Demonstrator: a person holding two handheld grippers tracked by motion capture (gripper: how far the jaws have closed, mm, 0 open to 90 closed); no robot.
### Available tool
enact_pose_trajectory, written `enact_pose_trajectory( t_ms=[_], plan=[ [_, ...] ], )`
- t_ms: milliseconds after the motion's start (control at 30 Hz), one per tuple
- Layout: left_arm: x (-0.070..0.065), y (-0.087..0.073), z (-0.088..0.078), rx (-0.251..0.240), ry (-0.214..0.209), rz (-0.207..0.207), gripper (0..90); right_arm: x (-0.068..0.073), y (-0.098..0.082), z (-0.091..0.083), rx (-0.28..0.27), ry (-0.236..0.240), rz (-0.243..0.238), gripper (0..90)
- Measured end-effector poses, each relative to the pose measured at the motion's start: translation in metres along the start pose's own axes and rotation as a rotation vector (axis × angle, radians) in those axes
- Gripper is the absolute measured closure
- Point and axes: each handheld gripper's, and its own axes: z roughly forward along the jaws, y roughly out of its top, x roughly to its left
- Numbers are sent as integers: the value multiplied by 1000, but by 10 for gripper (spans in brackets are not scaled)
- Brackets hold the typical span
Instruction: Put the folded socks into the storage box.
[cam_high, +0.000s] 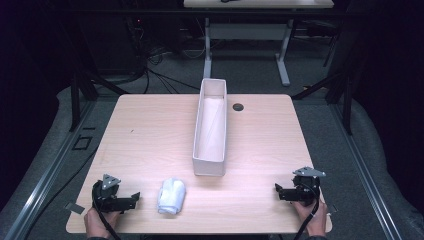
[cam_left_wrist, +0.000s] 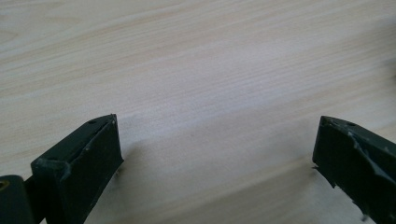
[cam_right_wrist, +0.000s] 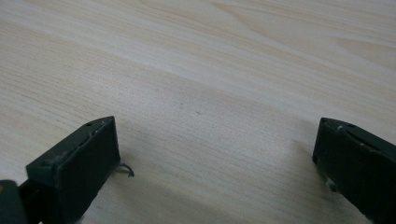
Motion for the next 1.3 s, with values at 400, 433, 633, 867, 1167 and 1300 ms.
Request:
enact_pose_trajectory(
  t_ms=[400, 433, 633, 867, 1167, 1300],
  plan=[
    [-18, 23, -29, 96, -44, 24, 0, 0, 0, 0, 1, -1, -2, 0],
    [-20, 26, -30, 103, -43, 26, 0, 0, 0, 0, 1, -1, -1, 0],
    [-34, 43, -41, 134, -51, 18, 0, 0, 0, 0, 0, 0, -1, 0],
    [-49, 62, -49, 147, -67, 40, 0, 0, 0, 0, 0, 0, -2, 0],
    [-71, 85, -53, 179, -106, 65, 0, 0, 0, 0, -2, 1, -4, 2],
    [-76, 91, -53, 194, -114, 87, 0, 0, 0, 0, -2, 1, -4, 2]
  ],
)
